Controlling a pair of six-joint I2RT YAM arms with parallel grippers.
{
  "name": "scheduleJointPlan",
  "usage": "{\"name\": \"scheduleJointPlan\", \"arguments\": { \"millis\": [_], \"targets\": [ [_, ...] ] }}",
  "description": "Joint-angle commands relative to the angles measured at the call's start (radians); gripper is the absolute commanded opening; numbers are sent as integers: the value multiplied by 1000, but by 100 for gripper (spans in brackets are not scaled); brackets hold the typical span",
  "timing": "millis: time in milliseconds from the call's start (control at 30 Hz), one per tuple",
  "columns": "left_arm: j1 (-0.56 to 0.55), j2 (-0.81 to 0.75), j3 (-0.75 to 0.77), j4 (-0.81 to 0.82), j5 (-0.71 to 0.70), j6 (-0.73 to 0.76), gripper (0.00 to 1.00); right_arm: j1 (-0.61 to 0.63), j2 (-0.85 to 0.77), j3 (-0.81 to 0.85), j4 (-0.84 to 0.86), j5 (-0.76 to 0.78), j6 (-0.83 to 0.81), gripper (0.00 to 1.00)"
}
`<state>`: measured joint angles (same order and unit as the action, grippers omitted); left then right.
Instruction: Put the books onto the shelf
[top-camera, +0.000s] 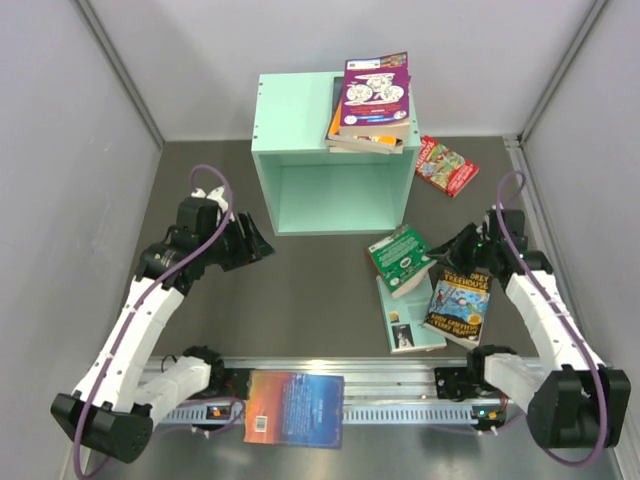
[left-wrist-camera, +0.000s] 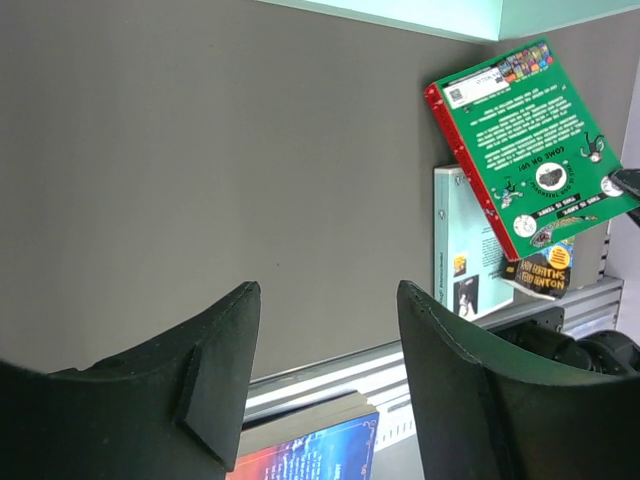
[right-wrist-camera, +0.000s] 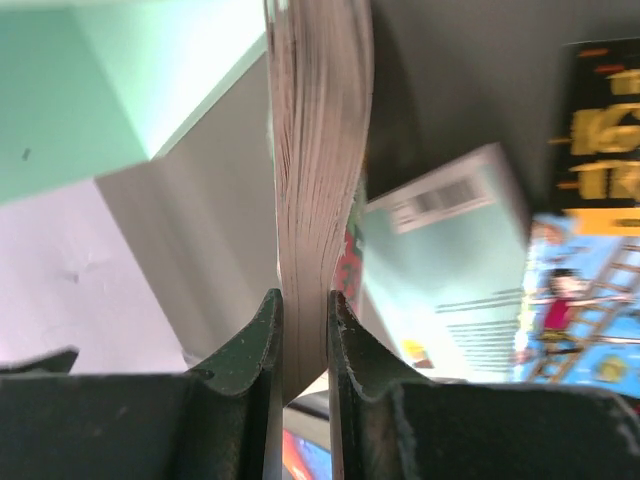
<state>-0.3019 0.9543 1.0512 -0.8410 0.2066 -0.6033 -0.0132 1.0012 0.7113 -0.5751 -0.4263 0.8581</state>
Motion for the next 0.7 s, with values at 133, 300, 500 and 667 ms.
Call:
{"name": "scheduleJointPlan", "arguments": {
  "millis": [133,300,500,667],
  "targets": [
    [-2,18,-5,39,37,-18,60,232,28,160,52,15,93,0],
    [-2,-2,-11,40,34,-30,60,298,56,178,155,18,147,0],
    [-2,-54,-43,20,25,-42,60,309,97,152,456,56,248,0],
    [-2,-83,-37,-16,13,-41,60,309,137,132,653,161,321,0]
  ]
}}
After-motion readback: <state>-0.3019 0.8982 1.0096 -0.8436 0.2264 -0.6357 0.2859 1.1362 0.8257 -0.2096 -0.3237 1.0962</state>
